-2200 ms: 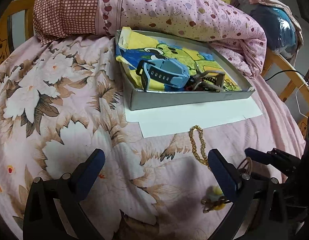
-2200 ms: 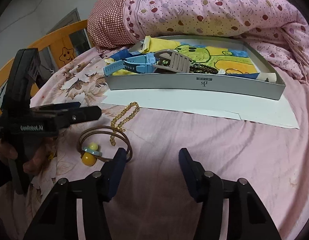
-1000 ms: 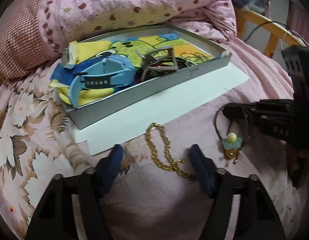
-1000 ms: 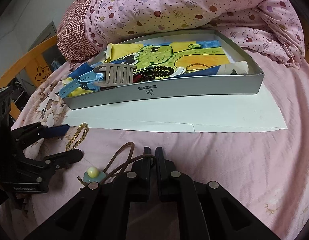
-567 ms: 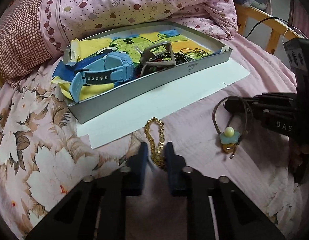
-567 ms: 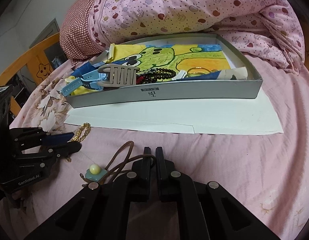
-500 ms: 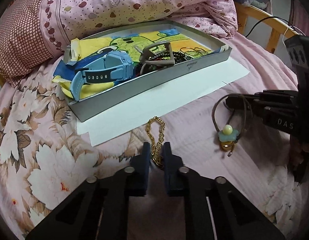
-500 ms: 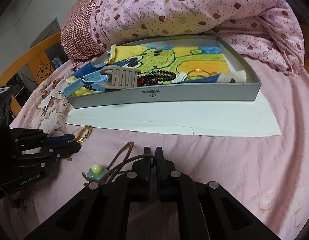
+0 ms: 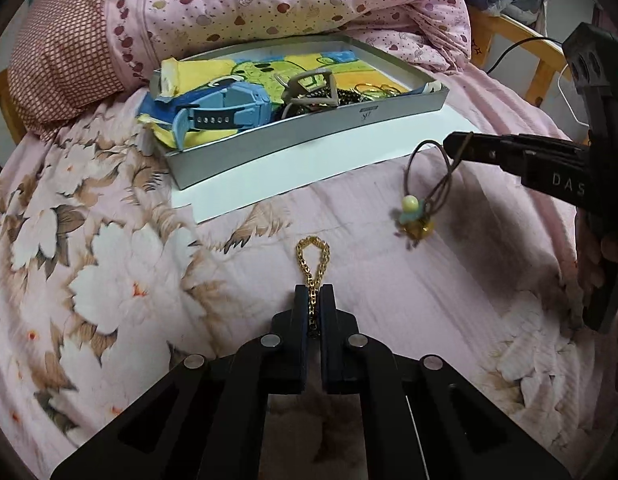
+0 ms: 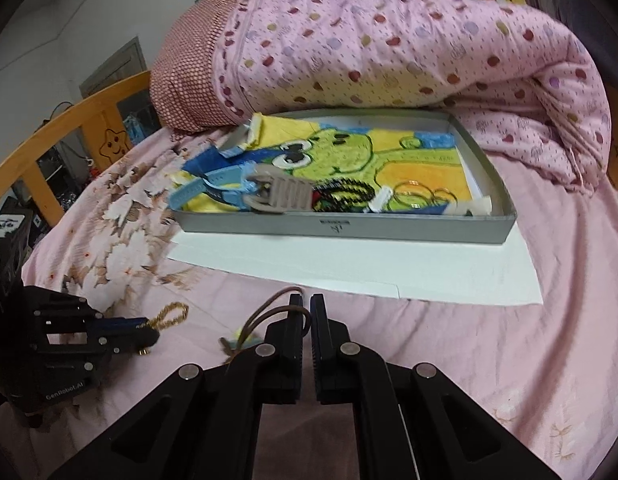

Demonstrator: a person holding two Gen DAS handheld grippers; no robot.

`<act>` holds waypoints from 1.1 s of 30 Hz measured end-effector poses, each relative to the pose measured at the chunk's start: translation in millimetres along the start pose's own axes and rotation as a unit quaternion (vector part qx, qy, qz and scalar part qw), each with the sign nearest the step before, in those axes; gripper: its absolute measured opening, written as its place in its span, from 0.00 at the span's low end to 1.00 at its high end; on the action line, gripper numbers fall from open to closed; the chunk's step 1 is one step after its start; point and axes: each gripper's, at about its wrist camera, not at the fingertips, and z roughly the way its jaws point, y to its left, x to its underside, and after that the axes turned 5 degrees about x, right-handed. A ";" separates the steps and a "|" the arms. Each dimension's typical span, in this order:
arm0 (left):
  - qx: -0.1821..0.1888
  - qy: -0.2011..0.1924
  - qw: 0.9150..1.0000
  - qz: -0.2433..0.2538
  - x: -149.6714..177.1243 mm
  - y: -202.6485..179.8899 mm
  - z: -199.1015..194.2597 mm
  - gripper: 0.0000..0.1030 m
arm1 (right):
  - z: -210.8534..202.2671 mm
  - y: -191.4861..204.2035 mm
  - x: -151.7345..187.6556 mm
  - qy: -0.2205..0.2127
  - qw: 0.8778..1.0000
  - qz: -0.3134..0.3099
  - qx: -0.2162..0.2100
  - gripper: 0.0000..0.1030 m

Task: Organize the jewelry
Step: 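Carry the gold chain and brown cord into the gray tray and open both tools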

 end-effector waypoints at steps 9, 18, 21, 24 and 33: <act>-0.003 -0.042 0.999 -0.029 -25.5 0.9 -32.7 0.03 | -31.0 9.8 -29.7 -0.040 0.999 -0.006 -0.001 0.04; -0.008 -0.086 0.995 -0.049 -75.7 16.8 -48.9 0.03 | -40.2 2.0 -87.3 -0.069 0.997 -0.014 0.010 0.04; -0.012 -0.100 0.993 -0.056 -95.6 25.8 -45.8 0.03 | -30.9 -3.1 -106.4 -0.071 0.997 -0.014 0.019 0.04; -0.013 -0.112 0.992 -0.063 -111.8 35.0 -41.4 0.03 | -19.9 -10.5 -119.1 -0.071 0.997 -0.010 0.028 0.04; 0.004 -0.116 0.990 -0.074 -156.5 45.3 -2.6 0.03 | 21.7 -30.5 -142.0 -0.046 0.998 0.006 0.048 0.04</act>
